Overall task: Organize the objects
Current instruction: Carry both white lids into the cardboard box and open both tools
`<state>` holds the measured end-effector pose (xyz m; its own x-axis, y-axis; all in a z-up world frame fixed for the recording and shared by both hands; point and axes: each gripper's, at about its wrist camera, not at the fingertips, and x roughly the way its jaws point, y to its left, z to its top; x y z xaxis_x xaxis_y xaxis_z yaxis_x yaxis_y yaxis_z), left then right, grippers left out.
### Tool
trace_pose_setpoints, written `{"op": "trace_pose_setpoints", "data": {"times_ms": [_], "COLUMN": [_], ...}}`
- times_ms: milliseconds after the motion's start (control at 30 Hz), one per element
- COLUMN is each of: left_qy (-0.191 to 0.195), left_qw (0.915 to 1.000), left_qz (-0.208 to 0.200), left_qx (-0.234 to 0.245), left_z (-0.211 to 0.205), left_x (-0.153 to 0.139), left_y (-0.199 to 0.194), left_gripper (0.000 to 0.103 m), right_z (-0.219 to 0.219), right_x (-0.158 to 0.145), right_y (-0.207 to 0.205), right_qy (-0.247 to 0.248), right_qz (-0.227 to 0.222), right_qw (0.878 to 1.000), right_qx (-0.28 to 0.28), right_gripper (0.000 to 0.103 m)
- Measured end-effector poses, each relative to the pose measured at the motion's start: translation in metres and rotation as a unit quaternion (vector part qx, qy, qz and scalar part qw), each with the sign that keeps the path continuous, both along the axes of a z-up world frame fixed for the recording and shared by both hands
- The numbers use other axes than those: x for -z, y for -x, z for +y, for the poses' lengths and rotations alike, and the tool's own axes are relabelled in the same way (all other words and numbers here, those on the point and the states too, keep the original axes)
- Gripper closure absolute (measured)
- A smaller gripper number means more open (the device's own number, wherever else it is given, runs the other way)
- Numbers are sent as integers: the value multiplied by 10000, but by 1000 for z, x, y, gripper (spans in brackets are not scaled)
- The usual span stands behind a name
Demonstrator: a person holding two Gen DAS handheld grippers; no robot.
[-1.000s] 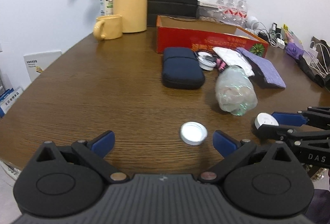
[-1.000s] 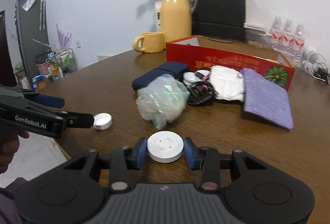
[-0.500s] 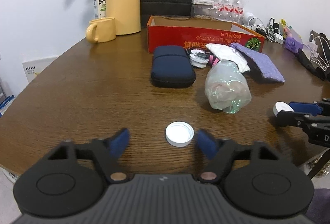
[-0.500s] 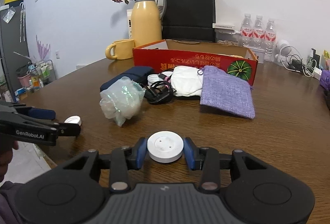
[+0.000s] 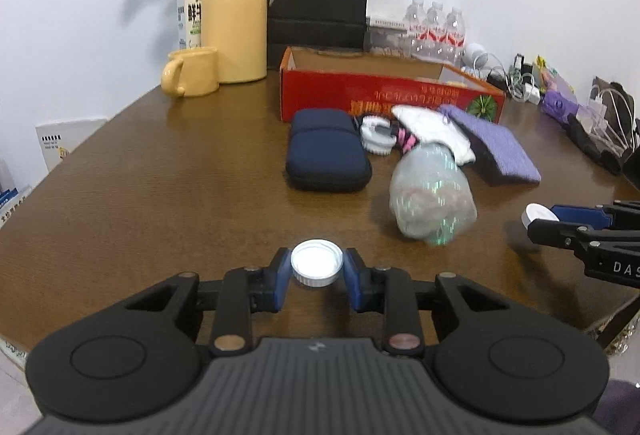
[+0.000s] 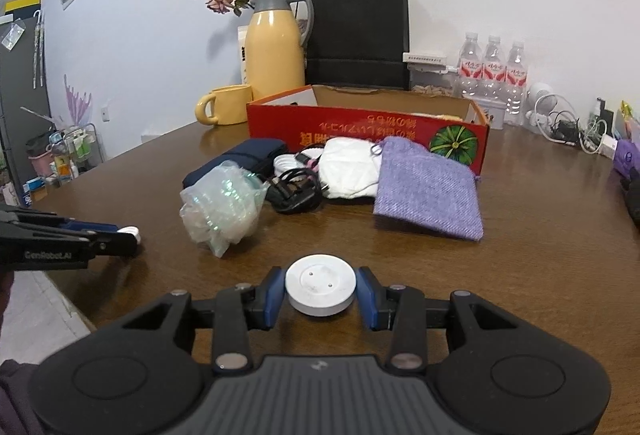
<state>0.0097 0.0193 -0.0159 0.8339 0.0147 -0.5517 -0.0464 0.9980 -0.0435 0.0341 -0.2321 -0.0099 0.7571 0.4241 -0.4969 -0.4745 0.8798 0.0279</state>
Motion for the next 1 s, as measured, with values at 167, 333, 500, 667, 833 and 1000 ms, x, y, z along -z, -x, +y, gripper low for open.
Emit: {"op": "trace_pose_setpoints", "data": {"times_ms": [167,333,500,667,833,1000], "left_qy": [-2,5,28,140,86,47], "left_qw": [9993,9969,9929,9890,9871,9881], "left_qz": [-363,-788,-1186,-1431,-1539,-1472], "left_qx": [-9,30,114,343,431,444], "left_z": [0,-3,-10,-20,-34,-45], "left_x": [-18,-40,-64,-86,-96,-99], "left_y": [-13,-36,-70,-107,-145,-184], "left_gripper": [74,74,74,74,74,74], "right_z": [-2,-2,4,13,24,32], "right_x": [-9,-23,-42,-58,-75,-85], "right_y": [-13,-33,-64,-98,-134,-170], "right_qy": [-55,-115,-226,-316,-404,-398], "right_qz": [-189,-494,-772,-999,-1186,-1229], "right_qw": [9997,9985,9964,9941,9916,9911], "right_qx": [120,228,269,276,309,329], "right_gripper": [65,65,65,65,65,65]}}
